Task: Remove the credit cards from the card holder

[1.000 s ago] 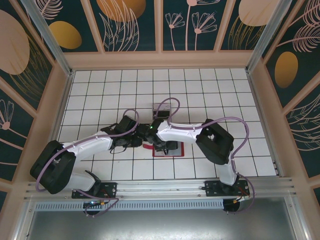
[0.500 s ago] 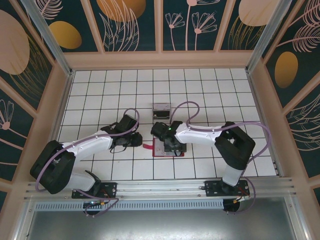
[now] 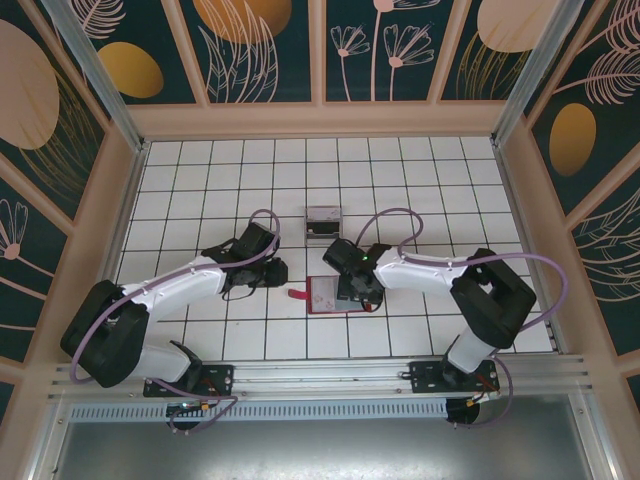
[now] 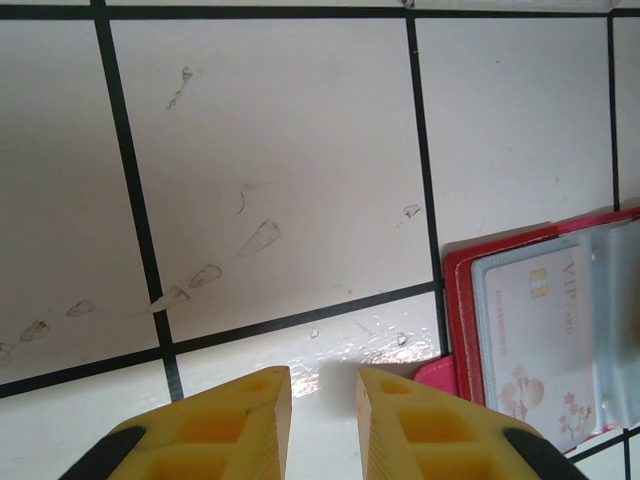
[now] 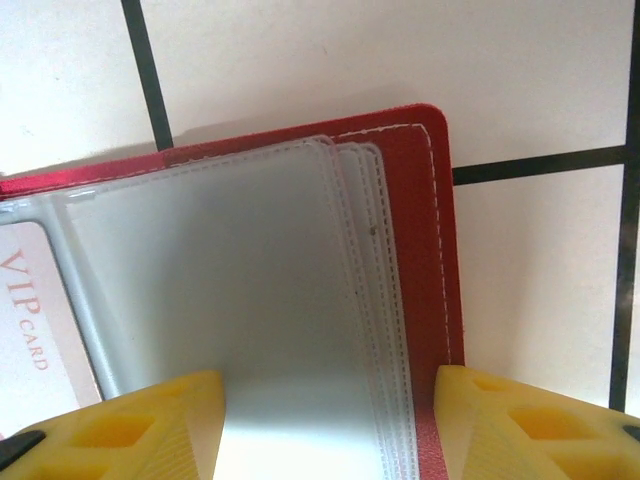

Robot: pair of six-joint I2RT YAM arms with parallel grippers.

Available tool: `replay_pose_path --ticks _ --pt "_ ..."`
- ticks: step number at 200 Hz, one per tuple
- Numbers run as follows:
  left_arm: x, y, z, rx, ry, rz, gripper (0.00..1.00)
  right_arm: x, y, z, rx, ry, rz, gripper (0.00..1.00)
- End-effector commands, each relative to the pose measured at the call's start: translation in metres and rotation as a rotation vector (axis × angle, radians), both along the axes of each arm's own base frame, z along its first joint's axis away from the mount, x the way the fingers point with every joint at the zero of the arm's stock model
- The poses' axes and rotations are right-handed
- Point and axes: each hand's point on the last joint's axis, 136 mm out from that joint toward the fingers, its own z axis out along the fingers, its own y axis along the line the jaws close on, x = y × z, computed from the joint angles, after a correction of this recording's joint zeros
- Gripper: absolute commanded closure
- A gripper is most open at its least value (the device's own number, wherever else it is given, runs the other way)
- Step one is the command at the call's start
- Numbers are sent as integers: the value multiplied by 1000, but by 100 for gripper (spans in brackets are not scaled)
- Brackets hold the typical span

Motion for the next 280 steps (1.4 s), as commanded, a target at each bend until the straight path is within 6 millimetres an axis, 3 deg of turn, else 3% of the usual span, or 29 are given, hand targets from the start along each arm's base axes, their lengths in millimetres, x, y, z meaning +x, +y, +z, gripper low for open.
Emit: replay_pose_path --ticks 1,44,100,121,145,169,234,280 --pt "-1 -3 3 -8 22 -3 74 0 -3 0 30 -8 16 42" --pt "-1 -8 6 -28 30 -1 74 -4 4 -13 86 14 26 48" --pt "-9 -29 12 -21 30 -24 75 -7 34 -15 129 17 75 54" --pt "-16 -35 5 -2 49 -25 75 -9 40 -15 119 29 74 54" --pt "-24 -35 -11 32 81 -14 76 -9 34 -12 83 32 43 54" --pt "-28 -38 -19 29 95 -16 76 -7 29 -3 68 9 31 52" --pt "-33 -36 -37 56 128 -27 76 7 41 40 121 -68 43 49" --pt "-36 -30 -46 83 138 -26 76 13 65 55 219 -82 83 51"
